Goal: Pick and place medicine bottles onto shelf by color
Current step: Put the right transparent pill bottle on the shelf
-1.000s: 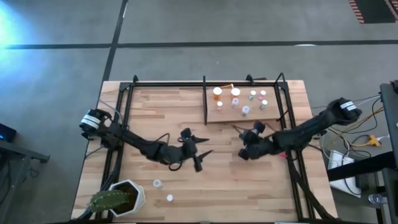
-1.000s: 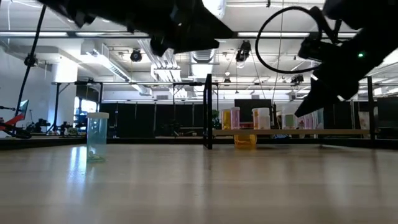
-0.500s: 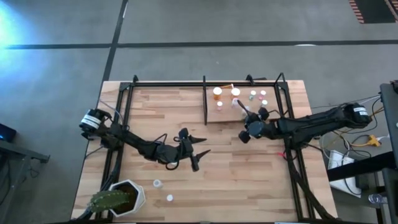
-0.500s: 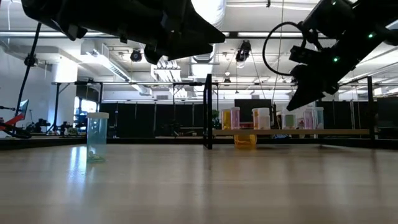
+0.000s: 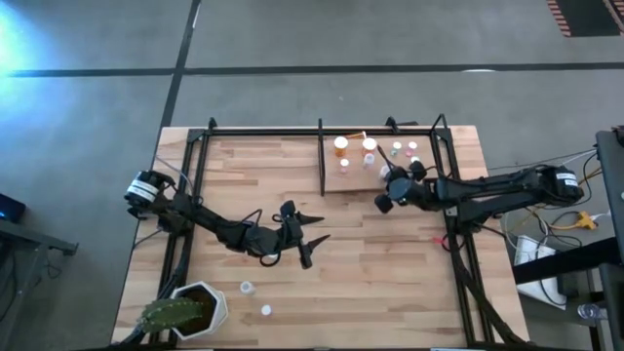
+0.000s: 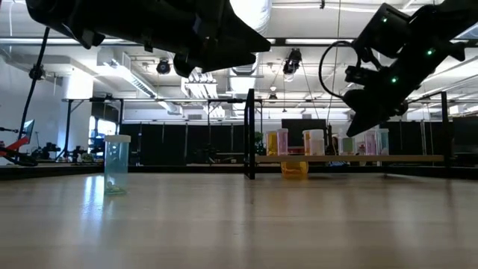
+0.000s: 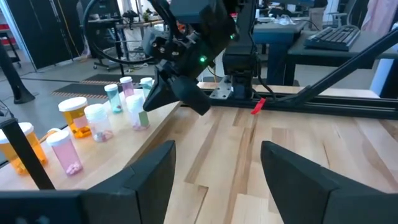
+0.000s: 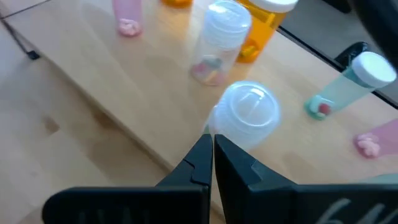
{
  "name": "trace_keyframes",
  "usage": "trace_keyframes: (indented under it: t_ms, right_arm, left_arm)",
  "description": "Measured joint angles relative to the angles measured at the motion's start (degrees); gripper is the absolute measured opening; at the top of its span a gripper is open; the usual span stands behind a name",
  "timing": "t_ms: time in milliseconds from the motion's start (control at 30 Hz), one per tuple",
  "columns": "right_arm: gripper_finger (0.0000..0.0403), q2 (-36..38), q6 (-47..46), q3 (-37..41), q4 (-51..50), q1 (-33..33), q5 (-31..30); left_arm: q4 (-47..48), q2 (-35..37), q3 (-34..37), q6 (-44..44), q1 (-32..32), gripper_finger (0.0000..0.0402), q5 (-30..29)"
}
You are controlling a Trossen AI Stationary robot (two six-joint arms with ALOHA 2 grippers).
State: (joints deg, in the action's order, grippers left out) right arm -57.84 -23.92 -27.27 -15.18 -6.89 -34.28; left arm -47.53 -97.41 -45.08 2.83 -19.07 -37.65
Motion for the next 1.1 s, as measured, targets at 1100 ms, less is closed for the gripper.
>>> trace_keyframes:
  t_ms: [1100]
  right_arm:
    - [0.0009,-7.11,2.03,-1.16,4.74,-13.7,7.83]
  left_arm:
    - [0.03,-0.02,0.07,1.26,0.02,0.0219,-0.03]
